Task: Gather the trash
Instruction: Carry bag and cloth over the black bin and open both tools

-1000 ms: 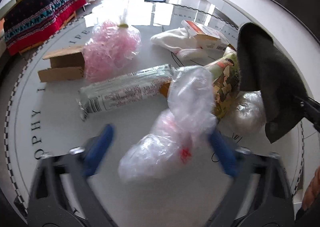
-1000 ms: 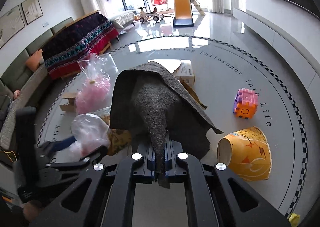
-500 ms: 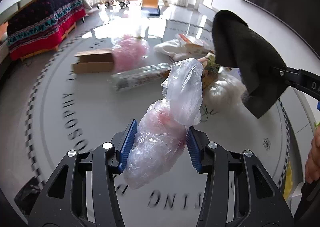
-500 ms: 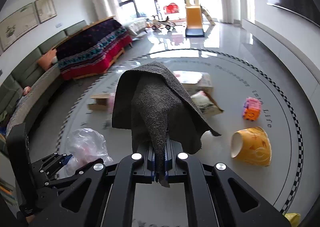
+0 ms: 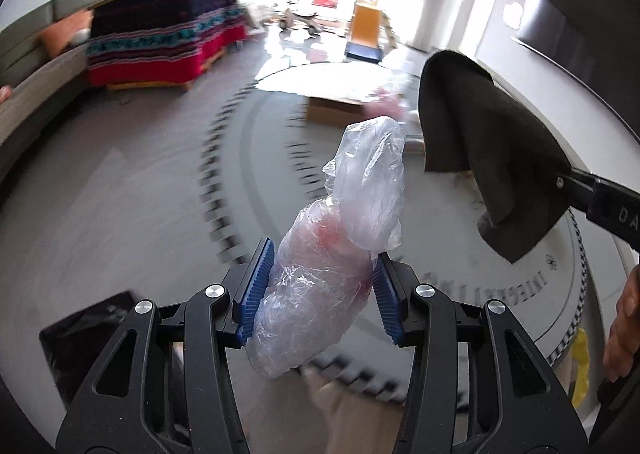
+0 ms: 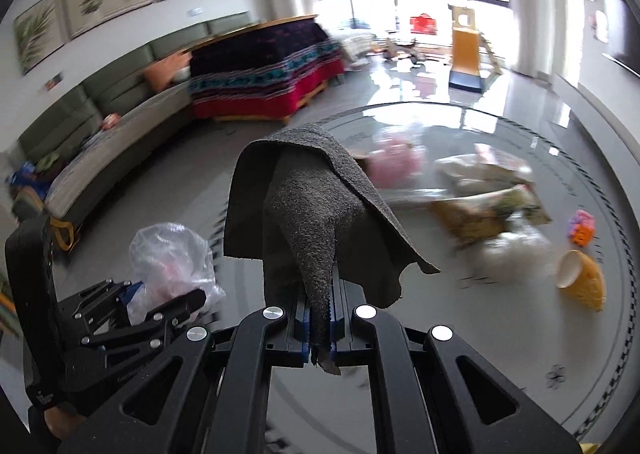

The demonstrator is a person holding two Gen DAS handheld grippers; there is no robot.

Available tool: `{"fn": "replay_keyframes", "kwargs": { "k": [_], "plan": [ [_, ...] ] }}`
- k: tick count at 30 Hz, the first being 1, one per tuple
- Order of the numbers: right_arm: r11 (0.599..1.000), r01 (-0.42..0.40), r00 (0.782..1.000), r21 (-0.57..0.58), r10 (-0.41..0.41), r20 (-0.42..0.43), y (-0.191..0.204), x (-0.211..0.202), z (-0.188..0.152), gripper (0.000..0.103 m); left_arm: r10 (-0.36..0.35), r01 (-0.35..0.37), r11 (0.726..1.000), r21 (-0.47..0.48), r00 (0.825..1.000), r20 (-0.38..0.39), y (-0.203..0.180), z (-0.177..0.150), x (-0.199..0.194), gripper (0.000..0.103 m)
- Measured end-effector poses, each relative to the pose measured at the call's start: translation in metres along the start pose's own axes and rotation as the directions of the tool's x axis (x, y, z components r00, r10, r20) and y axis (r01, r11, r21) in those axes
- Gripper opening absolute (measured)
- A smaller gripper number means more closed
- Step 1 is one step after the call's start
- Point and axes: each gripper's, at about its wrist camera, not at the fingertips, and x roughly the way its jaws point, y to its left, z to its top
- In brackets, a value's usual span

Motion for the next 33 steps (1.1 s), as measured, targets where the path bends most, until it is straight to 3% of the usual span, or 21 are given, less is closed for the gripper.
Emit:
{"fn": "replay_keyframes", "kwargs": {
  "k": [5, 9, 12, 20, 21, 22, 23, 24, 25, 27, 29, 33],
  "plan": [
    [0.989, -0.120, 0.991, -0.083, 0.115, -0.061, 0.066, 0.013, -0.015, 0.007, 0.092, -0.091, 0.990, -0.109, 0.996, 0.007, 0.055, -0.035, -0.029, 0.048],
    [0.955, -0.257, 0.960, -0.145, 0.236, -0.149, 0.124, 0.028, -0.034, 0.007, 0.183, -0.186, 0.956, -0.225, 0.982, -0.037, 0.108, -0.075, -0.048, 0.050],
    [0.927, -0.318, 0.937, -0.201, 0.274, -0.216, 0.169, 0.042, -0.051, 0.007, 0.266, -0.281, 0.907, -0.314, 0.960, -0.092, 0.153, -0.111, -0.060, 0.050],
    [0.853, -0.461, 0.847, -0.244, 0.342, -0.406, 0.262, 0.089, -0.084, 0.007, 0.354, -0.417, 0.785, -0.457, 0.909, -0.221, 0.224, -0.182, -0.079, 0.050],
    [0.840, -0.483, 0.831, -0.245, 0.352, -0.432, 0.274, 0.097, -0.085, 0.007, 0.359, -0.427, 0.771, -0.473, 0.904, -0.232, 0.230, -0.189, -0.082, 0.056],
    [0.824, -0.508, 0.810, -0.249, 0.359, -0.463, 0.287, 0.106, -0.085, 0.013, 0.363, -0.438, 0.757, -0.485, 0.899, -0.245, 0.235, -0.194, -0.083, 0.079],
    [0.819, -0.515, 0.800, -0.252, 0.353, -0.486, 0.294, 0.113, -0.085, 0.043, 0.371, -0.450, 0.740, -0.500, 0.893, -0.255, 0.237, -0.198, -0.085, 0.096],
    [0.823, -0.507, 0.798, -0.258, 0.333, -0.503, 0.304, 0.121, -0.084, 0.059, 0.382, -0.461, 0.725, -0.511, 0.887, -0.258, 0.241, -0.199, -0.087, 0.097],
    [0.827, -0.497, 0.810, -0.264, 0.332, -0.483, 0.310, 0.123, -0.083, 0.067, 0.398, -0.483, 0.703, -0.522, 0.875, -0.274, 0.245, -0.203, -0.091, 0.097],
    [0.829, -0.480, 0.829, -0.287, 0.321, -0.457, 0.312, 0.120, -0.079, 0.067, 0.407, -0.494, 0.686, -0.533, 0.869, -0.281, 0.250, -0.212, -0.100, 0.097],
    [0.827, -0.477, 0.835, -0.296, 0.322, -0.446, 0.312, 0.117, -0.076, 0.067, 0.409, -0.494, 0.681, -0.541, 0.869, -0.280, 0.251, -0.212, -0.103, 0.097],
    [0.829, -0.466, 0.848, -0.308, 0.320, -0.422, 0.307, 0.111, -0.074, 0.067, 0.407, -0.485, 0.697, -0.529, 0.874, -0.265, 0.247, -0.203, -0.102, 0.097]
  ]
}}
